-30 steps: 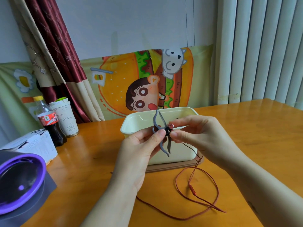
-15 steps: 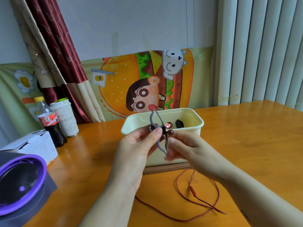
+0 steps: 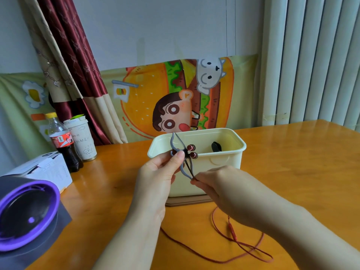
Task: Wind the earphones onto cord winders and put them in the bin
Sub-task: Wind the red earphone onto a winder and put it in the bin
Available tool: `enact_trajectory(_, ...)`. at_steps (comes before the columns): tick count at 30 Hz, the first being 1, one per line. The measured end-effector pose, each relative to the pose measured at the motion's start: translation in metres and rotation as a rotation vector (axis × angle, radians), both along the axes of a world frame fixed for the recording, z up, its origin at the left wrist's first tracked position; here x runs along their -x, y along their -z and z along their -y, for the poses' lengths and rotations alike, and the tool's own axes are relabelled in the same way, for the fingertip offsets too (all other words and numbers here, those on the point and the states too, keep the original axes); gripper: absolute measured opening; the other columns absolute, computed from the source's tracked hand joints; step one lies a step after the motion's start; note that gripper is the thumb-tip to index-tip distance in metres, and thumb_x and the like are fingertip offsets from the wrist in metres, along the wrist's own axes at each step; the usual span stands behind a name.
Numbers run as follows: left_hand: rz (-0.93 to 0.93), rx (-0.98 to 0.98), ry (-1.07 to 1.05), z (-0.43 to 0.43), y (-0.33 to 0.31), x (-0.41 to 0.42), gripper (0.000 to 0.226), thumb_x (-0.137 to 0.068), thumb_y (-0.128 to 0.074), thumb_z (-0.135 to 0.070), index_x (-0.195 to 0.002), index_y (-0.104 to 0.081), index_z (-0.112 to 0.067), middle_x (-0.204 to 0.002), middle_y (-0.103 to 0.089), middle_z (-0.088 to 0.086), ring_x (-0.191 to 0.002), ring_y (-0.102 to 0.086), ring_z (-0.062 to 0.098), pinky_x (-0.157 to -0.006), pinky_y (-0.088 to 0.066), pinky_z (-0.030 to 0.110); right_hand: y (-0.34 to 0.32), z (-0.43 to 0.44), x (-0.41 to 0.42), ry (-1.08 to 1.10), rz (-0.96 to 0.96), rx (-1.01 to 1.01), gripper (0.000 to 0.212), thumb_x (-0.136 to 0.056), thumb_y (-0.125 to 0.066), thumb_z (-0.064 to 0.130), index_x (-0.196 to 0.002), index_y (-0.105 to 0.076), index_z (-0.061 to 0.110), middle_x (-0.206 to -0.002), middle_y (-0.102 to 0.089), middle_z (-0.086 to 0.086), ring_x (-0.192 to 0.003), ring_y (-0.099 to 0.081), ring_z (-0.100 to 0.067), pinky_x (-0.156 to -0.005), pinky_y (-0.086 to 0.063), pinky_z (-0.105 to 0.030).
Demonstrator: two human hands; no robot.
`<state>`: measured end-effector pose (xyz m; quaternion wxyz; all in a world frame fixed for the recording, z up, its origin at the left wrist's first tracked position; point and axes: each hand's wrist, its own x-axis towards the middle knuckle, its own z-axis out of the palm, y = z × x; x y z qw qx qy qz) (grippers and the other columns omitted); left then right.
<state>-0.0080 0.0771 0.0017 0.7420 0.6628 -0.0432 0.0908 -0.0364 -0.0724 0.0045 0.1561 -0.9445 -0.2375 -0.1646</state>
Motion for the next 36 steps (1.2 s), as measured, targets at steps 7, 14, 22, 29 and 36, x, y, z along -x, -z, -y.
enact_trajectory(7, 0.117, -0.25, 0.027, 0.003, 0.002, 0.002, 0.009, -0.086, -0.071, -0.027, -0.09, -0.071, -0.035, -0.087, -0.076, -0.014, -0.088, -0.07, 0.001, -0.077, -0.048, 0.018, -0.039, 0.017, 0.018, 0.007, 0.01, -0.304, 0.025, -0.098, -0.042, 0.029, -0.094, -0.067, 0.026, -0.081, -0.063, 0.012, -0.079, -0.056, 0.002, -0.069, -0.045, -0.013)
enact_trajectory(14, 0.207, -0.465, 0.156, 0.022, 0.003, 0.018, 0.012, -0.082, -0.074, -0.024, -0.089, -0.073, -0.034, -0.086, -0.074, -0.019, -0.084, -0.068, -0.002, -0.076, -0.053, 0.015, -0.042, 0.039, 0.006, 0.111, 0.13, -0.652, 0.028, -0.097, -0.046, 0.027, -0.086, -0.067, 0.014, -0.048, -0.051, 0.021, -0.047, -0.046, 0.003, -0.046, -0.034, -0.01)
enact_trajectory(22, 0.221, -0.482, 0.275, 0.022, -0.003, 0.024, 0.015, -0.081, -0.075, -0.018, -0.087, -0.073, -0.031, -0.084, -0.075, -0.014, -0.081, -0.069, 0.001, -0.074, -0.052, 0.013, -0.039, 0.038, 0.004, 0.072, 0.171, -0.681, 0.025, -0.096, -0.051, 0.024, -0.081, -0.068, 0.015, -0.052, -0.054, 0.011, -0.055, -0.049, 0.004, -0.052, -0.036, -0.009)
enact_trajectory(29, 0.208, -0.492, 0.265, 0.02, -0.008, 0.027, 0.012, -0.082, -0.074, -0.021, -0.086, -0.072, -0.032, -0.083, -0.074, -0.018, -0.08, -0.067, -0.003, -0.073, -0.05, 0.009, -0.037, 0.035, 0.004, 0.074, 0.243, -0.697, 0.025, -0.094, -0.048, 0.031, -0.085, -0.069, 0.02, -0.071, -0.064, -0.015, -0.067, -0.054, -0.021, -0.057, -0.042, -0.028)
enact_trajectory(36, 0.25, -0.414, 0.338, 0.021, -0.016, 0.034, 0.015, -0.08, -0.074, -0.02, -0.09, -0.072, -0.031, -0.086, -0.075, -0.016, -0.083, -0.069, -0.001, -0.073, -0.05, 0.01, -0.027, 0.042, -0.008, 0.108, 0.119, -0.777, 0.026, -0.096, -0.049, 0.027, -0.081, -0.069, 0.019, -0.072, -0.065, 0.008, -0.068, -0.057, 0.004, -0.057, -0.042, -0.011)
